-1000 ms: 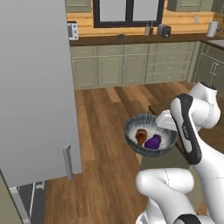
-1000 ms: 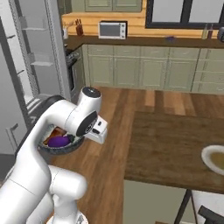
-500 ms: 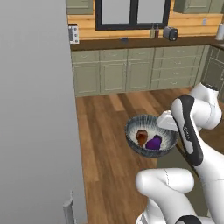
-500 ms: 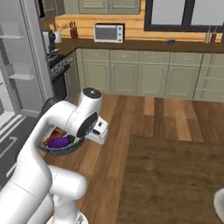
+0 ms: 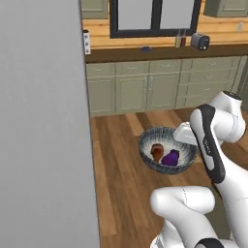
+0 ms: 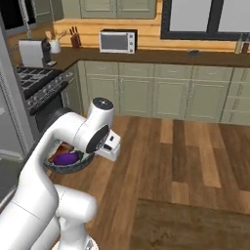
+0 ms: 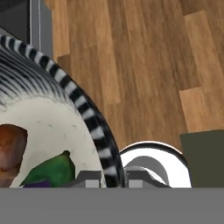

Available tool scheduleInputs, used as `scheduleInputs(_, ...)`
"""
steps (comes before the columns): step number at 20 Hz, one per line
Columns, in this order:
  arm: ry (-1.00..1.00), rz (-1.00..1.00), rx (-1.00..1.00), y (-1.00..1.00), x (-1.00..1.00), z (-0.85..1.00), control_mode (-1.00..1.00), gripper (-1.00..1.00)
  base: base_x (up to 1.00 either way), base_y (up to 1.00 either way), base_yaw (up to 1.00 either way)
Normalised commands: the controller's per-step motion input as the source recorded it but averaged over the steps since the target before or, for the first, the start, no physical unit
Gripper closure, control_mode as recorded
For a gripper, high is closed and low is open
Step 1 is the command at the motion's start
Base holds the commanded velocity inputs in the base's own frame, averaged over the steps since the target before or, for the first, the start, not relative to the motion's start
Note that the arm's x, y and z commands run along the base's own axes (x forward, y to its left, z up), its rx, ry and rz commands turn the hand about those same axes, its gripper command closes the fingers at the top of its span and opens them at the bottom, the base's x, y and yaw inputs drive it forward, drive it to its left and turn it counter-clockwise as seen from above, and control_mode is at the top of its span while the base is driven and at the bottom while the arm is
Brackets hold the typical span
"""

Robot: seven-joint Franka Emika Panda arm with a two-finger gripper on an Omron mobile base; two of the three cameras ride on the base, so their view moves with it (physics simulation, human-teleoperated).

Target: Pick the chicken drumstick and eggplant from their plates and place them in the bowl. Then put the bowl in the fridge.

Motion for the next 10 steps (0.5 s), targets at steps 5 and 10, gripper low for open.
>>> scheduleInputs(5, 0.00, 0.00, 0.00, 0.00, 0.00, 0.00, 1.00, 1.00, 0.30, 0.00, 0.24)
scheduleInputs(10, 0.00, 0.00, 0.00, 0.00, 0.00, 0.00, 1.00, 1.00, 0.04, 0.00, 0.42)
